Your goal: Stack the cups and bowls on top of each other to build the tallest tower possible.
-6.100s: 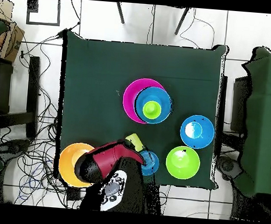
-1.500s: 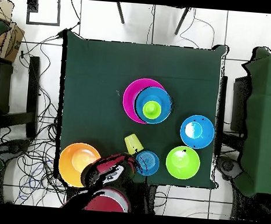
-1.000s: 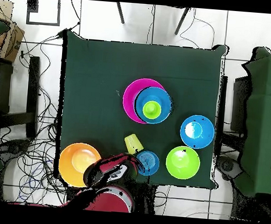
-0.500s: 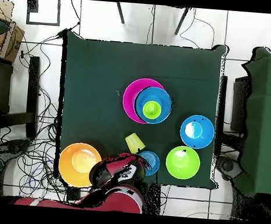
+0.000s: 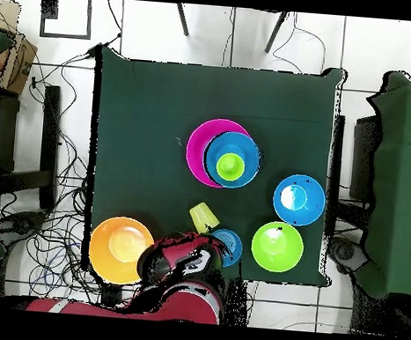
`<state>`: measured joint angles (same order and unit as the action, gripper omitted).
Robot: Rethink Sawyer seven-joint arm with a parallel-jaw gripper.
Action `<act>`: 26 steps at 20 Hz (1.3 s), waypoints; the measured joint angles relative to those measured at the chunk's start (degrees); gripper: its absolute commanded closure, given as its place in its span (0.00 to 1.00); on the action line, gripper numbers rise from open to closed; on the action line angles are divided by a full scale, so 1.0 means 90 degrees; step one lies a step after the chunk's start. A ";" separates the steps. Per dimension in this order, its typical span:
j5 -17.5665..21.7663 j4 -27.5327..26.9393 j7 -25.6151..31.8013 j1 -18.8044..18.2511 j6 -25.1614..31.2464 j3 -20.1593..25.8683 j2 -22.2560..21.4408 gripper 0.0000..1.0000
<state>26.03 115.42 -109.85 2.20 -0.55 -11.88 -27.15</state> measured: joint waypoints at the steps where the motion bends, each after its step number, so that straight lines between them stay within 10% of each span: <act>1: 0.0000 0.0000 0.0000 -0.0001 -0.0101 0.0000 0.0000 1.00; 11: 0.0000 0.0000 0.0000 -0.0065 -0.0727 0.0040 -0.0001 1.00; 12: 0.0000 0.0000 0.0000 -0.0095 -0.0727 0.0055 -0.0001 0.00; 26: 0.0001 0.0001 0.0000 -0.0134 -0.0727 0.0075 -0.0009 0.00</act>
<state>26.04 115.43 -109.85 0.99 -7.10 -11.20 -27.23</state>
